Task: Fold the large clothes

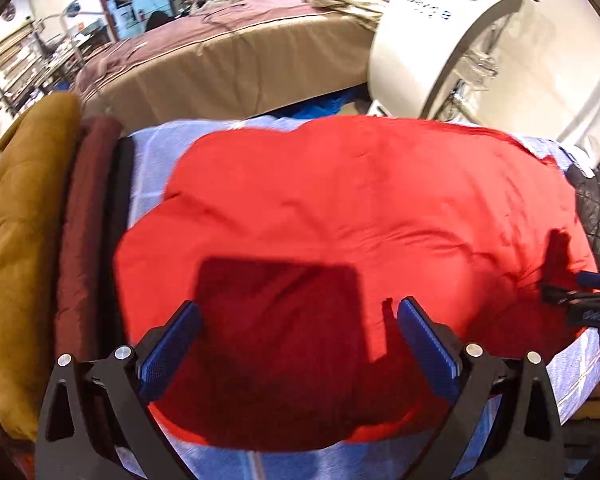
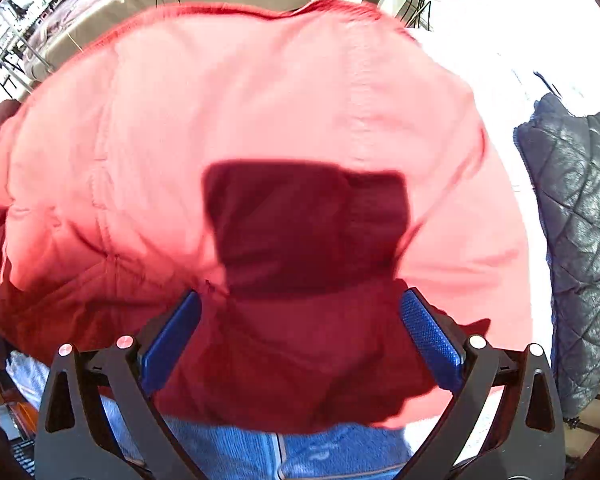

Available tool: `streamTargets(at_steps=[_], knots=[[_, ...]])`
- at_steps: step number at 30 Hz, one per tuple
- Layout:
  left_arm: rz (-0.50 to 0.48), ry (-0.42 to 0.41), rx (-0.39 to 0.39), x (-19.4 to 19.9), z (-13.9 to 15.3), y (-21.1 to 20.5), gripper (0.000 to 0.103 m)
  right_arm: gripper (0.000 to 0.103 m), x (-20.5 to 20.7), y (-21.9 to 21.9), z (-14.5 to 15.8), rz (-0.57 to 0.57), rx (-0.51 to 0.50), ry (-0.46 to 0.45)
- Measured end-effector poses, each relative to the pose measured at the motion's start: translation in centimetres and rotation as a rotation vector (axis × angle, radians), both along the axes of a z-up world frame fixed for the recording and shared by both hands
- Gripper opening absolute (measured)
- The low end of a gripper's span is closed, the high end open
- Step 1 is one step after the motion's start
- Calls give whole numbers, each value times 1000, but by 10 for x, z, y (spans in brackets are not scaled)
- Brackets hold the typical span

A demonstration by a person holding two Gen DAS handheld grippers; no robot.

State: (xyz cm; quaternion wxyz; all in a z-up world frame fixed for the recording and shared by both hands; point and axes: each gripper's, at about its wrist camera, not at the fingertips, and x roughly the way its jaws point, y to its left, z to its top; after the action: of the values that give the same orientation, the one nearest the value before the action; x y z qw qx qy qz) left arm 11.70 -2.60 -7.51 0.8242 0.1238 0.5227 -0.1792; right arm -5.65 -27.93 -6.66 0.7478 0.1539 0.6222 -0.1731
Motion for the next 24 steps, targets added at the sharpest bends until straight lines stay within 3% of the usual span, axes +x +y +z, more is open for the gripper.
streamTargets(at_steps=[4,7,9,12,18,24], knots=[[21,30,-14,12,-2,24,97,99,-14,-11,12,-31,-15,3],[17,46,19,22,-17,22,98,99,-30,-29,16,-43,-9,22],[49,88,30,34,-30,17,98,99,-31,-36,9,-43,-24,46],[109,160,-14,49,-45,21,98,99,-37,-37,-5,-40,-15,97],[74,240,-68,64,-69,25,99,99,-36,-40,-33,-33,-2,136],[68,257,-61,72,-82,16,99,99,-25,-50,-58,-48,56,147]])
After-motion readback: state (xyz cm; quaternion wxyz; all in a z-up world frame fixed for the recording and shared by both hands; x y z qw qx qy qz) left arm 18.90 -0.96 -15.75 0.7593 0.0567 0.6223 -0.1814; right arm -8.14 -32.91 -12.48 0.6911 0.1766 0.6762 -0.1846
